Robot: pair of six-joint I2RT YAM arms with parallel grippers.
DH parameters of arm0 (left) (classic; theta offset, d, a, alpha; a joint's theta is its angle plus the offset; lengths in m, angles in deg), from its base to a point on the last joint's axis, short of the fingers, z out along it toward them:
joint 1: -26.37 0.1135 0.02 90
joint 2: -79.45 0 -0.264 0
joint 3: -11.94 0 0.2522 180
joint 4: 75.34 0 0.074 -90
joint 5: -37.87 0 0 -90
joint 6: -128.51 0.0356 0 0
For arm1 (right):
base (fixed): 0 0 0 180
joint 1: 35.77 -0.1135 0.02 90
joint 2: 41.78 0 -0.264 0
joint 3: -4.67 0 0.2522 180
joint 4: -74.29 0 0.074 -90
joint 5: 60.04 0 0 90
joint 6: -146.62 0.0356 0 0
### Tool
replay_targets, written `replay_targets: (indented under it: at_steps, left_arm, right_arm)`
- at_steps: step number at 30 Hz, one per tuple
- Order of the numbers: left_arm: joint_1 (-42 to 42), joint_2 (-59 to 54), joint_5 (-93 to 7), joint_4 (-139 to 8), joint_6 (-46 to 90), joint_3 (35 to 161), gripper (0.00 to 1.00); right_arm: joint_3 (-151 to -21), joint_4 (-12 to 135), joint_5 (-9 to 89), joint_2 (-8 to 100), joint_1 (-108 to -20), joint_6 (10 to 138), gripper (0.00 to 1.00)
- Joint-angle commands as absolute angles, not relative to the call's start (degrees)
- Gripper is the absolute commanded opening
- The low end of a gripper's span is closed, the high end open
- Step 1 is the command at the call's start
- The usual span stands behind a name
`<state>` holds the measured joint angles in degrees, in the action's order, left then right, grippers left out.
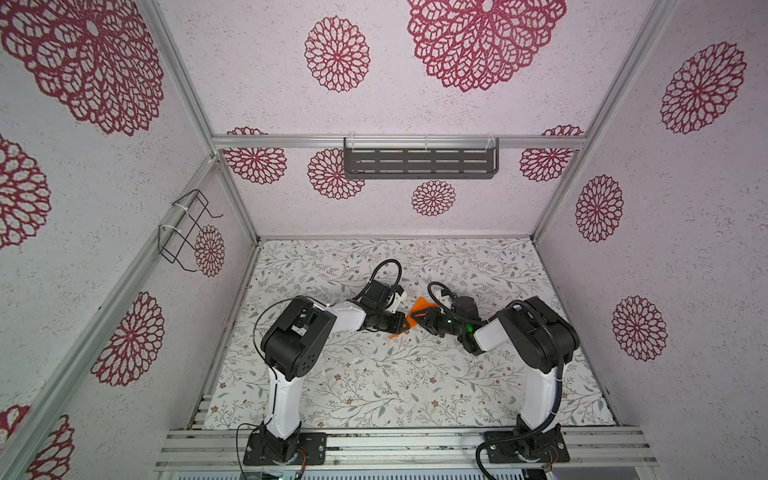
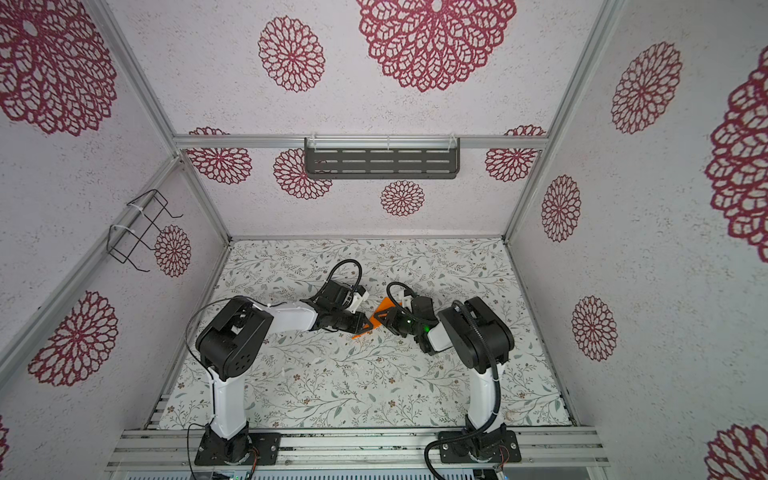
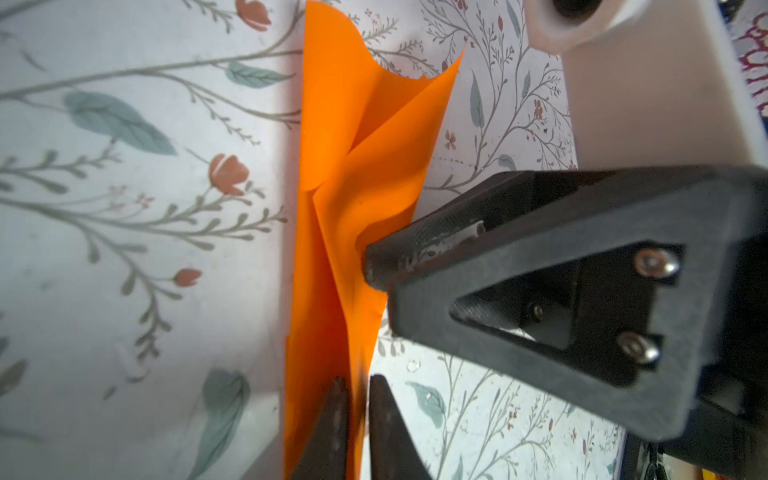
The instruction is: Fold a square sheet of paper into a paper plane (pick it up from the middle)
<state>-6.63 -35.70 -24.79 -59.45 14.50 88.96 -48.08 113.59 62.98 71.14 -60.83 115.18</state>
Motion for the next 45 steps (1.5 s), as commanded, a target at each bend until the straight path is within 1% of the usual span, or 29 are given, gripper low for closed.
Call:
replay_targets:
  at_steps: [1, 8, 10, 24, 33, 36, 41, 45]
  left_arm:
    - [-5.9, -34.3, -26.9, -55.1, 13.2, 86.8, 0.15]
    - [-5.6, -33.7, -29.2, -53.5, 12.1, 85.2, 0.13]
    - [-5.6, -31.3, -29.2, -53.5, 12.1, 84.7, 0.13]
    - [-5.6, -29.5, -28.3, -50.6, 12.5, 82.9, 0.12]
    - [-5.6, -23.8, -29.9, -47.2, 14.2, 84.5, 0.16]
    - [-5.7, -22.2, -31.3, -48.5, 13.9, 85.2, 0.22]
    - [-6.1, -22.2, -34.8, -48.8, 15.0, 87.2, 0.24]
    - [-7.3, -23.5, -35.2, -49.7, 16.5, 89.2, 0.24]
  right_arm:
    - [-49.4, 112.7, 62.0, 72.1, -60.5, 114.9, 0.37]
    - [-49.8, 111.4, 61.9, 72.3, -60.4, 114.7, 0.36]
    - [-49.9, 111.2, 62.0, 72.5, -60.4, 114.8, 0.36]
    - [-50.2, 109.2, 61.9, 73.0, -60.4, 114.6, 0.36]
    - [-50.7, 106.3, 61.3, 72.7, -60.4, 113.6, 0.36]
    - [-50.7, 105.3, 61.2, 72.5, -60.4, 113.4, 0.36]
    - [-50.8, 104.1, 61.2, 72.2, -60.4, 113.4, 0.36]
    - [-51.0, 103.4, 61.2, 72.3, -60.4, 113.4, 0.36]
